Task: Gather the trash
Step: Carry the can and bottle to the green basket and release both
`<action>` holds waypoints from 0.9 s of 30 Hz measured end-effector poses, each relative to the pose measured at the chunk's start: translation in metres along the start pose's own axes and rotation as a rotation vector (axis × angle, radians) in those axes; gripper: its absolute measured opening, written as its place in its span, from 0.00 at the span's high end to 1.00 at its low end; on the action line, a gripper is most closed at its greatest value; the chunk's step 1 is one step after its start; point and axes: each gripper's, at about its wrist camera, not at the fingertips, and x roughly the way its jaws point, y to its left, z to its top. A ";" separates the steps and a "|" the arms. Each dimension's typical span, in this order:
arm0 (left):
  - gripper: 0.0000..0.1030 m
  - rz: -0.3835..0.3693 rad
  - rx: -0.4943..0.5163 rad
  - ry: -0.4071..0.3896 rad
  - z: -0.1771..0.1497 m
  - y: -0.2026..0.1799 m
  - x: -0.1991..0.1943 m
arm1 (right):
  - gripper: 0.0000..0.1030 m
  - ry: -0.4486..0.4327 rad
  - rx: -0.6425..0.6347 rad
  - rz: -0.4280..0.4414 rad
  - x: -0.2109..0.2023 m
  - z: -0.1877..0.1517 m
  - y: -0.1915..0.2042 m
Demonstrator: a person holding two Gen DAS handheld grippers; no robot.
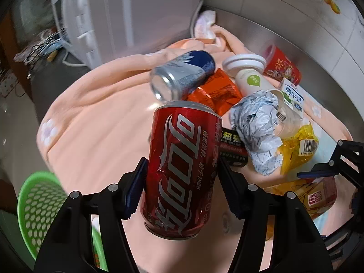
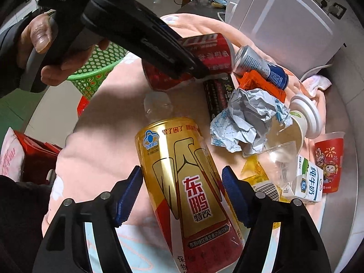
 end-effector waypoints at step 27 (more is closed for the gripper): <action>0.41 0.304 -0.478 0.159 -0.134 0.221 -0.009 | 0.34 -0.267 0.161 0.266 -0.021 0.135 0.038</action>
